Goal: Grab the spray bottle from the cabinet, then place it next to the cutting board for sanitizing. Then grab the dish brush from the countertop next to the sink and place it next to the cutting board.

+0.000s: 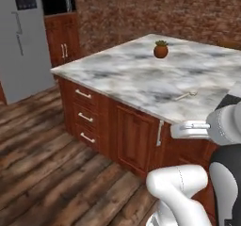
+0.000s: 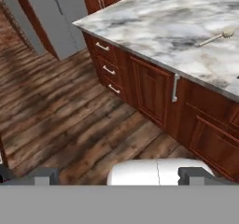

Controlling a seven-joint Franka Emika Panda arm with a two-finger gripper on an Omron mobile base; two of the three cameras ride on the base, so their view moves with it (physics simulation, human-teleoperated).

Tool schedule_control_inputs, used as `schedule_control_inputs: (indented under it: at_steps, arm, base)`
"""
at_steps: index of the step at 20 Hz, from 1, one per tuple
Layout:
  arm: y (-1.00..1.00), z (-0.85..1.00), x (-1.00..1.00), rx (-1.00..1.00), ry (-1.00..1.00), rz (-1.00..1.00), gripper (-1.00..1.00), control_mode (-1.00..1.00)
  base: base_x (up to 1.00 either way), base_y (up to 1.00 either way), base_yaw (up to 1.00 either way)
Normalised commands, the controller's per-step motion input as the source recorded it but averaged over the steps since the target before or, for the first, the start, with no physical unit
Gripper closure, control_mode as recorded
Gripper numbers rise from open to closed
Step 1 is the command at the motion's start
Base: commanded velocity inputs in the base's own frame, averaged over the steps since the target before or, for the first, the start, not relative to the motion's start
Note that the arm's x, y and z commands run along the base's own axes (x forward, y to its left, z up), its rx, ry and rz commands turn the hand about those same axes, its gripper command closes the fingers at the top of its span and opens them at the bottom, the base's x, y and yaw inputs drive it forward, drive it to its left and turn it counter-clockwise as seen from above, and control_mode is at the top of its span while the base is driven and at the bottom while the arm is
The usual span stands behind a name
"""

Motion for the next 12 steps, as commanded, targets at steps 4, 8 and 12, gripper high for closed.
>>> schedule_control_inputs:
  at_steps: [4, 8, 12]
  arm:
    - [0.0, 0.0, 0.0, 0.0, 0.0, 0.0, -1.0, 1.0]
    - [0.0, 0.0, 0.0, 0.0, 0.0, 0.0, -1.0, 1.0]
    - [0.0, 0.0, 0.0, 0.0, 0.0, 0.0, -1.0, 1.0]
  base:
    - [0.58, 0.65, -0.8]
    - [0.58, 0.65, -0.8]
    - [0.53, 0.65, -0.78]
